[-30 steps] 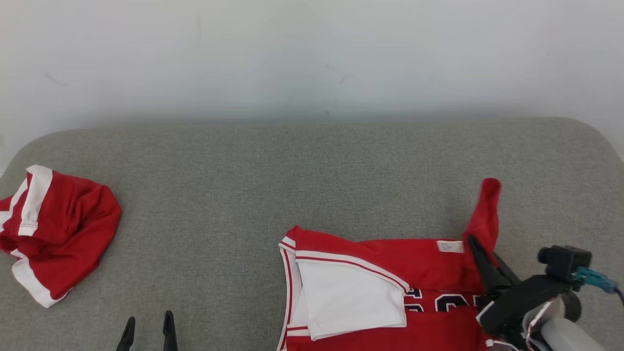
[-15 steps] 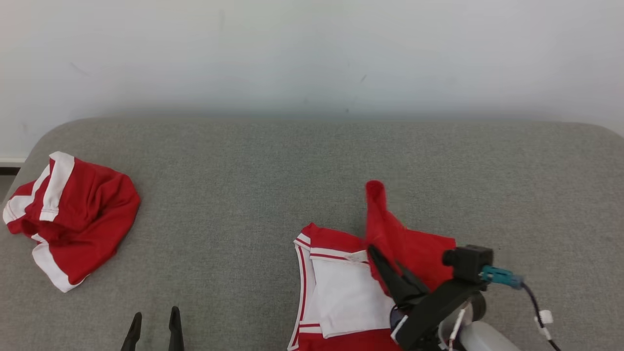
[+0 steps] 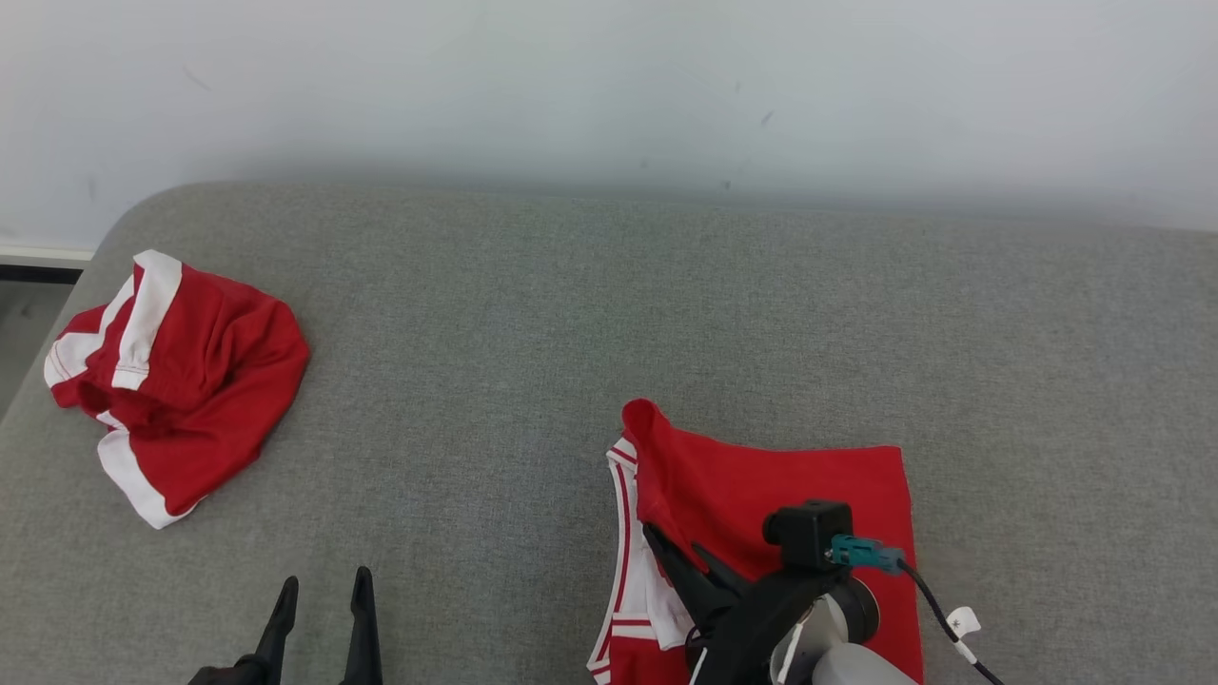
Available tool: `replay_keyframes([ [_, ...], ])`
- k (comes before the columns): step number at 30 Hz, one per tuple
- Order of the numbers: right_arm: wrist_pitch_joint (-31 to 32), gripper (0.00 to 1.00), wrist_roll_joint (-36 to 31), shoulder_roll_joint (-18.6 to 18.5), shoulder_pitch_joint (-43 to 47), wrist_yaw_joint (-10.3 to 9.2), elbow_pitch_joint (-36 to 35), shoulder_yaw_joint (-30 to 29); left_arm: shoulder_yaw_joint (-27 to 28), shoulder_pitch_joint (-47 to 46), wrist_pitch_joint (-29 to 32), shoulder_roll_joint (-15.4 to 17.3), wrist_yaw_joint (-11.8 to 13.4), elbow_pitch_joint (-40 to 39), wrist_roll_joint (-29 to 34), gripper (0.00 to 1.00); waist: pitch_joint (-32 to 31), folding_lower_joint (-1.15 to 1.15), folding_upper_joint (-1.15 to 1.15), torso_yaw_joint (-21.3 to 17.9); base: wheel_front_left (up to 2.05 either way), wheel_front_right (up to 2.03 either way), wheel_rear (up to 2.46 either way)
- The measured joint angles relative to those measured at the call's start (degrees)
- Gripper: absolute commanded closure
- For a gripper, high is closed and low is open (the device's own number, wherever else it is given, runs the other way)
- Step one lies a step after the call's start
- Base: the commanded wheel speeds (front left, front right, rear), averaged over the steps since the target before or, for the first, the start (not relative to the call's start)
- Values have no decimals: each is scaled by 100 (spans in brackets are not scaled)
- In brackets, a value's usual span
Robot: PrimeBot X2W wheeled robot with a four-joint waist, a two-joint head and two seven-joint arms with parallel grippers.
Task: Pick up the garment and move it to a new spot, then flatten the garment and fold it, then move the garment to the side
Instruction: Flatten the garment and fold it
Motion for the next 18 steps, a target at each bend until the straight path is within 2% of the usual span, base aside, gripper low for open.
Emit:
replay_keyframes([
  [6,-200,100,-154,107,-132,0,439,157,-7,-21,0,1,22,14,-25,0,69,0,0,44,0,0,0],
  [7,-268,80,-133,129,-149,0,472,144,-4,-24,0,1,22,15,-25,0,71,0,0,40,0,0,0],
  [9,-378,79,-121,142,-216,0,526,143,12,-24,0,1,22,22,-26,0,72,0,0,21,0,0,0],
  [10,-461,61,-133,142,-248,1,556,133,24,-24,0,1,22,22,-26,0,70,0,0,10,0,0,0],
  [11,-583,5,-134,141,-272,0,557,104,34,-24,0,1,22,25,-26,0,69,0,0,-1,0,0,0],
  [12,-634,0,-124,134,-301,0,539,105,44,-24,0,1,22,27,-26,0,65,0,0,-13,0,0,0],
  [18,-901,0,69,-53,-314,1,57,130,62,-10,0,1,21,26,-26,0,28,0,0,-73,0,0,0],
])
